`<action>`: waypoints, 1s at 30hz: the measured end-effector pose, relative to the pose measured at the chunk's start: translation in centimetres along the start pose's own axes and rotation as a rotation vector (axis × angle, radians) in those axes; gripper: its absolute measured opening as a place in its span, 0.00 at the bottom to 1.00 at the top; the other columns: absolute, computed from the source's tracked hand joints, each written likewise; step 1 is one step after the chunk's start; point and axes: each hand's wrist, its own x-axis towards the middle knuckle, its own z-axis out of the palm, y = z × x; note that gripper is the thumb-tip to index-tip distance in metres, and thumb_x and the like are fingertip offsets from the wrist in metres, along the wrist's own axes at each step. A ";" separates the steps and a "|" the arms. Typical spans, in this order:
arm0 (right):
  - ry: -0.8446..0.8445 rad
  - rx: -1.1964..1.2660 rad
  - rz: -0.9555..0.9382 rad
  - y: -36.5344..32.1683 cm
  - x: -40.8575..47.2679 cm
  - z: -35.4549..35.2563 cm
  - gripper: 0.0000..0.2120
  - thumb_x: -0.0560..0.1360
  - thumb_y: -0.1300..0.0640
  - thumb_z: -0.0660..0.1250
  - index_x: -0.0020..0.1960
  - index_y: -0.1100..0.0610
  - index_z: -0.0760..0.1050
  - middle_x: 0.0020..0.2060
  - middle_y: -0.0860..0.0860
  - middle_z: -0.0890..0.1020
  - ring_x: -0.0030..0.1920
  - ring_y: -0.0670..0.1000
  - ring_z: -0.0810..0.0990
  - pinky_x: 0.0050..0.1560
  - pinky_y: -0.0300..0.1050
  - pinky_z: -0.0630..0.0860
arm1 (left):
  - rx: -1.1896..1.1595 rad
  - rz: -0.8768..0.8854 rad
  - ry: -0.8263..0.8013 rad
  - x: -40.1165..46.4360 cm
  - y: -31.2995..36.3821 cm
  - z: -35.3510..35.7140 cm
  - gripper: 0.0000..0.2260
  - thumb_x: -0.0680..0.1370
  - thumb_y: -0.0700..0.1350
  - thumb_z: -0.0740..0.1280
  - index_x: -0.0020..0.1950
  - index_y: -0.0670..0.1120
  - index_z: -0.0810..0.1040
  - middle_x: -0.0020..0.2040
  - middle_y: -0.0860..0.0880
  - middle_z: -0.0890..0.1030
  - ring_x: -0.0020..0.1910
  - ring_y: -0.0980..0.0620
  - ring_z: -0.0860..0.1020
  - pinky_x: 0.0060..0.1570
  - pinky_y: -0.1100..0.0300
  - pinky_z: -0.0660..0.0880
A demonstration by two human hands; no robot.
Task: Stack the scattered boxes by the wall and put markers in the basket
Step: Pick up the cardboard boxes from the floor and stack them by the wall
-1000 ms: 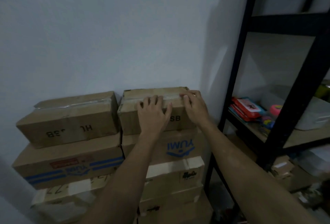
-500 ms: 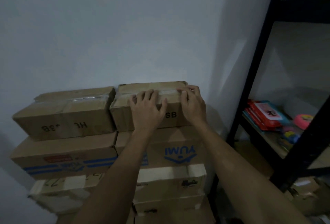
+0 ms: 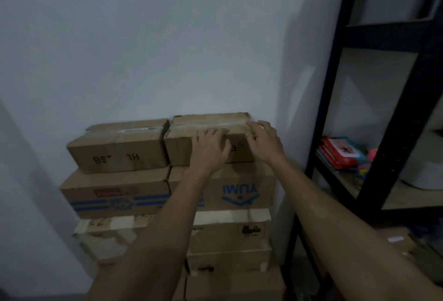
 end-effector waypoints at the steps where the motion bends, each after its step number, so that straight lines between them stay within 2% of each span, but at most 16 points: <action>1: -0.014 -0.015 0.007 -0.2 -1.1 -0.1 0.22 0.82 0.49 0.55 0.75 0.46 0.64 0.75 0.53 0.62 0.72 0.58 0.62 0.71 0.59 0.64 | 0.005 0.010 -0.023 -1.0 0.6 0.0 0.16 0.80 0.52 0.59 0.67 0.52 0.74 0.63 0.51 0.77 0.66 0.48 0.70 0.73 0.46 0.55; 6: -0.120 0.007 0.034 -0.7 -9.1 -1.2 0.25 0.81 0.50 0.57 0.78 0.47 0.59 0.76 0.54 0.59 0.75 0.58 0.58 0.73 0.55 0.60 | 0.023 0.048 -0.168 -7.4 3.1 -1.2 0.16 0.80 0.52 0.58 0.67 0.53 0.74 0.65 0.52 0.76 0.68 0.48 0.69 0.74 0.47 0.55; 10: -0.223 -0.021 0.108 -0.7 -16.1 -2.7 0.27 0.82 0.48 0.56 0.79 0.47 0.54 0.78 0.54 0.58 0.77 0.58 0.55 0.75 0.56 0.57 | 0.014 0.001 -0.332 -12.7 5.7 -3.0 0.18 0.81 0.55 0.57 0.69 0.53 0.71 0.67 0.50 0.75 0.68 0.45 0.68 0.72 0.45 0.57; 17: -0.331 -0.124 0.224 0.5 -29.9 -7.1 0.27 0.81 0.44 0.56 0.78 0.47 0.56 0.76 0.55 0.60 0.75 0.59 0.57 0.72 0.59 0.58 | 0.004 -0.007 -0.489 -23.0 12.1 -3.8 0.20 0.80 0.54 0.58 0.72 0.53 0.68 0.70 0.48 0.72 0.71 0.45 0.66 0.74 0.42 0.54; 20: -0.397 -0.154 0.292 2.3 -34.4 -8.6 0.27 0.82 0.43 0.54 0.79 0.46 0.54 0.77 0.54 0.57 0.77 0.59 0.55 0.74 0.60 0.57 | 0.011 0.016 -0.539 -26.3 14.7 -2.7 0.23 0.81 0.55 0.57 0.75 0.51 0.64 0.74 0.47 0.68 0.74 0.44 0.63 0.74 0.42 0.54; 25: -0.395 -0.190 0.368 7.4 -41.8 -10.6 0.29 0.82 0.41 0.54 0.80 0.45 0.51 0.77 0.54 0.58 0.77 0.59 0.55 0.73 0.60 0.57 | -0.020 0.055 -0.633 -31.8 19.6 0.1 0.27 0.81 0.56 0.57 0.79 0.52 0.57 0.78 0.48 0.61 0.78 0.44 0.54 0.76 0.43 0.48; 30: -0.458 -0.161 0.460 13.7 -48.5 -12.6 0.30 0.81 0.38 0.53 0.79 0.43 0.51 0.76 0.55 0.59 0.76 0.60 0.56 0.71 0.61 0.58 | -0.053 0.087 -0.705 -37.1 24.6 2.6 0.26 0.81 0.54 0.58 0.78 0.52 0.57 0.76 0.48 0.63 0.77 0.44 0.56 0.75 0.45 0.52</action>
